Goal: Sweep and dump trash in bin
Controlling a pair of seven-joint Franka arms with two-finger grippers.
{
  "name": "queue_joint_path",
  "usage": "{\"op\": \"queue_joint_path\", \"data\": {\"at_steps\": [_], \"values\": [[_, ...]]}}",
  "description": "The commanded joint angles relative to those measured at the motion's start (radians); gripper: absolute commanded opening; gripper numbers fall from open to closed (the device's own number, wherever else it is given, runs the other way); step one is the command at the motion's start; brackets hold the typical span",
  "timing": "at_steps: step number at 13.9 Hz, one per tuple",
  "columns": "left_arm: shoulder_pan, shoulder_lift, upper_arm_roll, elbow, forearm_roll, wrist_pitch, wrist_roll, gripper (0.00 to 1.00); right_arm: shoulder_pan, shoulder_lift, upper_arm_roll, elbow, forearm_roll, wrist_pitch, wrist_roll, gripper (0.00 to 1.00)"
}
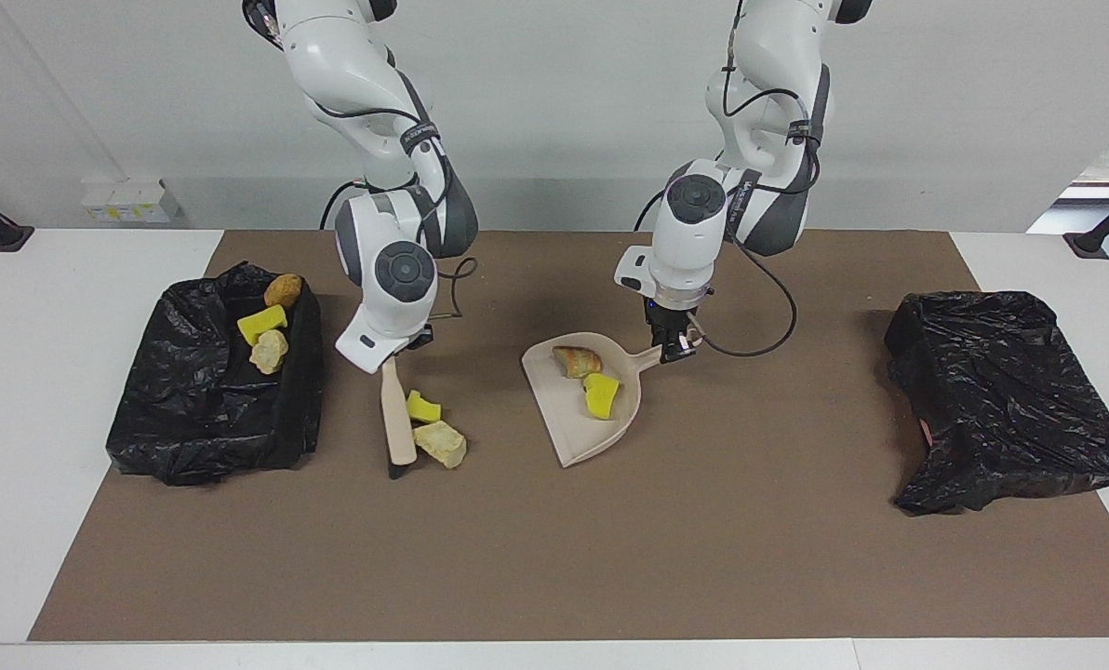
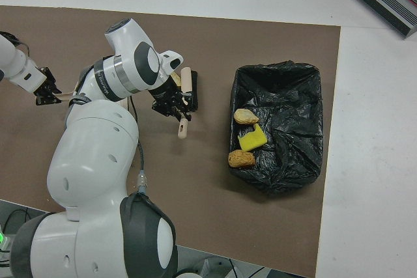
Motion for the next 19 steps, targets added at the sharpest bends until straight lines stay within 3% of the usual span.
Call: {"op": "queue_joint_path", "data": {"at_steps": [1,6,10,15,17,19], "values": [[-0.029,-0.036,0.008,-0.031,0.035,-0.037,-0.016,0.00,0.057,-0.011,0.012,0.001,0.113,0.013,-0.043,0.00],[-0.066,-0.048,0.008,-0.069,0.035,-0.025,-0.018,0.00,0.218,-0.021,0.012,0.040,0.308,-0.005,-0.020,0.00],[-0.058,-0.045,0.008,-0.074,0.035,0.022,-0.015,0.00,0.211,-0.096,0.010,0.076,0.344,-0.090,-0.017,0.00],[-0.049,-0.040,0.006,-0.075,0.035,0.038,-0.016,0.00,0.193,-0.192,-0.001,0.070,0.330,-0.258,-0.015,0.00],[-0.049,-0.040,0.006,-0.075,0.035,0.038,-0.016,0.00,0.154,-0.184,-0.001,0.063,0.312,-0.213,-0.026,0.00],[-0.049,-0.040,0.006,-0.077,0.035,0.039,-0.012,0.00,0.150,-0.175,0.001,0.063,0.208,-0.136,-0.027,0.00]]}}
